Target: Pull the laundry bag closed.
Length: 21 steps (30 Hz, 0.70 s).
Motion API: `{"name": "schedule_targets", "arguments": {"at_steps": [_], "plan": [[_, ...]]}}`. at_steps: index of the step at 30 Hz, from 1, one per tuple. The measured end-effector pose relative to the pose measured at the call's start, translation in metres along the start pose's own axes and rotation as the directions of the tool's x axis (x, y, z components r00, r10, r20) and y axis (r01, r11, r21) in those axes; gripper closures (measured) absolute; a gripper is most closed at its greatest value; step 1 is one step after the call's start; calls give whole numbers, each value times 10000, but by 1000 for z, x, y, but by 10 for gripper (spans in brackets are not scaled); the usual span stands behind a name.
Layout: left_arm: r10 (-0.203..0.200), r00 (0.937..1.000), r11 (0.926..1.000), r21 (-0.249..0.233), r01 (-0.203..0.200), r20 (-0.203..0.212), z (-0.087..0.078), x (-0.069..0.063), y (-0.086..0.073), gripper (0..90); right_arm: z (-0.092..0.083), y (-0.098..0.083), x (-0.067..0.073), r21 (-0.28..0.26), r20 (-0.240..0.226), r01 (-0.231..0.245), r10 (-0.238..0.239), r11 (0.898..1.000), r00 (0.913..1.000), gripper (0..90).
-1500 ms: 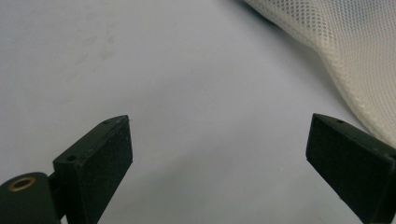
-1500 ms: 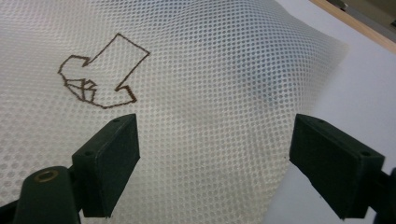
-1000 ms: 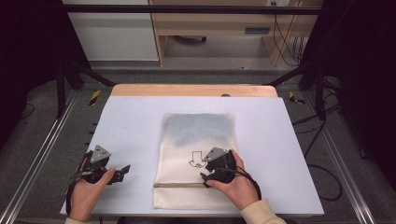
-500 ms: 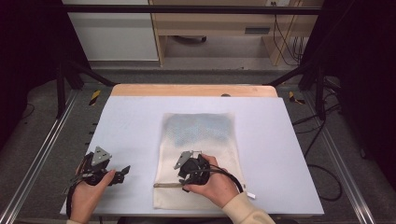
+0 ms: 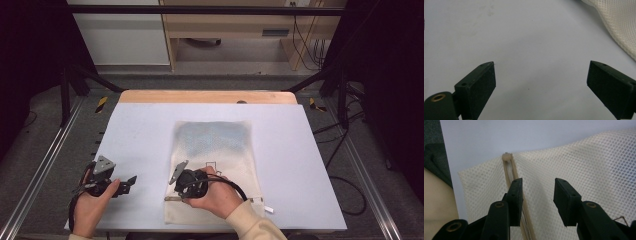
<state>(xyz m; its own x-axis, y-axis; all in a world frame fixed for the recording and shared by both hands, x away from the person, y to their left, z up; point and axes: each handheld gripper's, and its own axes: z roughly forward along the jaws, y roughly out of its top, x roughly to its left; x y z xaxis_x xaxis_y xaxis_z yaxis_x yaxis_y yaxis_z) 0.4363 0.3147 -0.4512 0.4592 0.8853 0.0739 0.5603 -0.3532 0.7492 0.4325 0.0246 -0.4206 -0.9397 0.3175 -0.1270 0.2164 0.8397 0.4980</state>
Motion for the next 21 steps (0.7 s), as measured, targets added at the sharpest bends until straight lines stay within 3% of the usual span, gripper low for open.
{"name": "schedule_targets", "arguments": {"at_steps": [6,10,17,21], "plan": [[-170,9999,9998,77,170,-13,0,1,1,84,-3,12,2,164,-183,353,-350,9992,9992,676],[-14,10000,9997,261,17,-99,1,2,1,85,-6,20,3,164,-187,411,-408,9990,9990,690],[-147,9998,9999,27,148,-134,0,6,3,85,-9,40,3,152,-583,742,-732,9971,9956,711],[-197,9997,9998,-4,197,-113,1,6,4,86,-4,47,1,138,-698,611,-600,9980,9958,724]]}}
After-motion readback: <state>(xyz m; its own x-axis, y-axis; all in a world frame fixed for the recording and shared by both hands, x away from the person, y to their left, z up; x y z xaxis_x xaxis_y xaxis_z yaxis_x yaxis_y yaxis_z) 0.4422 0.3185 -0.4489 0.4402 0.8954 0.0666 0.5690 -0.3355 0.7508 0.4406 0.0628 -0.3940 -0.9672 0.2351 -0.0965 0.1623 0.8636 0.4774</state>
